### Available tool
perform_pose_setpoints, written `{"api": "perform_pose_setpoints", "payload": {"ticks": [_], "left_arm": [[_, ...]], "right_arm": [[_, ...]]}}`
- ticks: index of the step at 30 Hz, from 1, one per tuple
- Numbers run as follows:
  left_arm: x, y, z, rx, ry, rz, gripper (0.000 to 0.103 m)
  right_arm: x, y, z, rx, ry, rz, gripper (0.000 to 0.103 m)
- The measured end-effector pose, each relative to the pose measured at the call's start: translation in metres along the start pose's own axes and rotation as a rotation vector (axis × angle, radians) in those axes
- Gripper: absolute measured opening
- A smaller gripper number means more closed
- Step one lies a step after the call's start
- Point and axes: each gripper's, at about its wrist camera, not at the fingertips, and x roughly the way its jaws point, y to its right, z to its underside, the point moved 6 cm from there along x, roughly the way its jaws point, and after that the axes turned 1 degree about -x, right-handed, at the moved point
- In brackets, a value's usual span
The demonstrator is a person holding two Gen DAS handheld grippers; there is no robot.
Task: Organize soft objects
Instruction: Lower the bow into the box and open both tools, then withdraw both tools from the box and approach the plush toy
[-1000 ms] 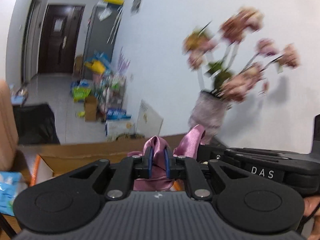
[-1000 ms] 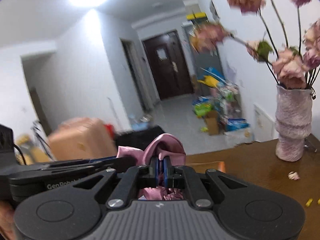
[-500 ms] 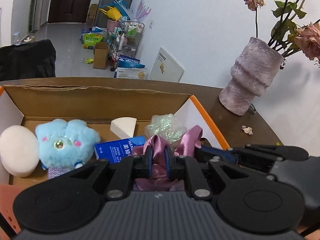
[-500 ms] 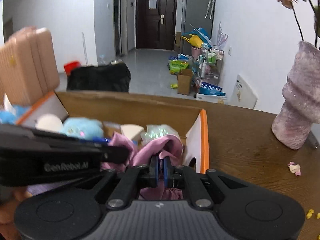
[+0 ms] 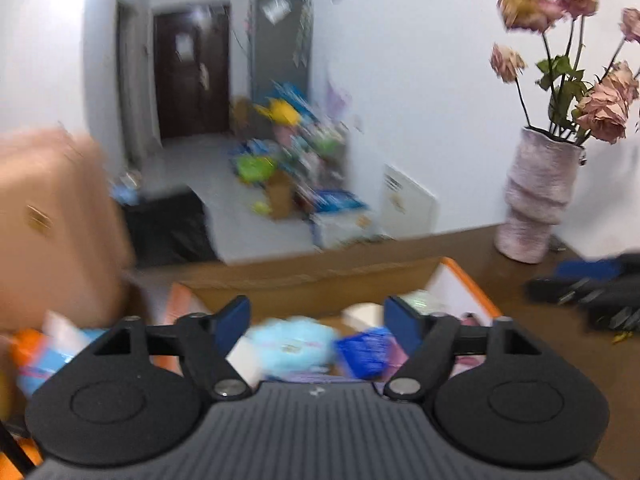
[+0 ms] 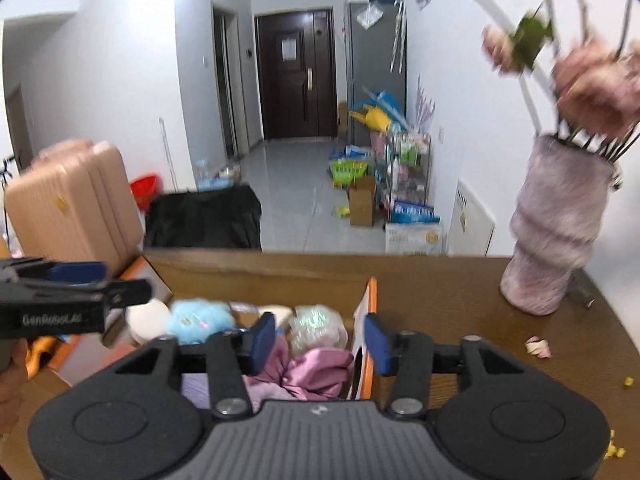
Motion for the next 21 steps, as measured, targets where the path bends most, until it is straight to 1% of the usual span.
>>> {"api": "perform_pose_setpoints", "payload": {"ticks": [1,2,3,4,5,7,9,13,18,21], "left_arm": [[-0.014,-0.005,-0.001,0.010,0.035,-0.038,0.093],[-0.028,-0.010,0.000,0.005,0.066,-0.070,0.098],[-0.041,-0.016,0.000,-0.007,0.105,-0.101,0.103],[-0.054,-0.022,0.001,-0.016,0.142,-0.125,0.103],[-0.065,-0.025,0.004,-0.015,0.161,-0.143,0.103],[-0.080,-0.030,0.010,-0.012,0.171,-0.171,0.103],[-0.094,-0.035,0.016,-0.027,0.184,-0.185,0.103],[-0.118,-0.042,0.030,-0.054,0.188,-0.179,0.103],[-0.145,-0.044,0.041,-0.057,0.212,-0.170,0.103],[-0.168,-0.049,0.055,-0.066,0.223,-0.176,0.103]], "right_arm": [[-0.012,0.000,-0.004,0.005,0.020,-0.004,0.068],[-0.025,-0.001,-0.006,0.009,0.044,-0.006,0.073],[-0.038,-0.003,-0.008,0.014,0.079,-0.007,0.087],[-0.052,-0.004,-0.010,0.020,0.123,-0.007,0.099],[-0.063,-0.006,-0.010,0.025,0.166,-0.004,0.101],[-0.083,-0.010,-0.005,0.028,0.240,0.000,0.101],[-0.096,-0.016,0.002,0.039,0.277,-0.001,0.103],[-0.112,-0.022,0.016,0.065,0.298,0.000,0.103],[-0.132,-0.035,0.025,0.061,0.322,0.009,0.103],[-0.149,-0.043,0.037,0.060,0.335,0.021,0.103]]}}
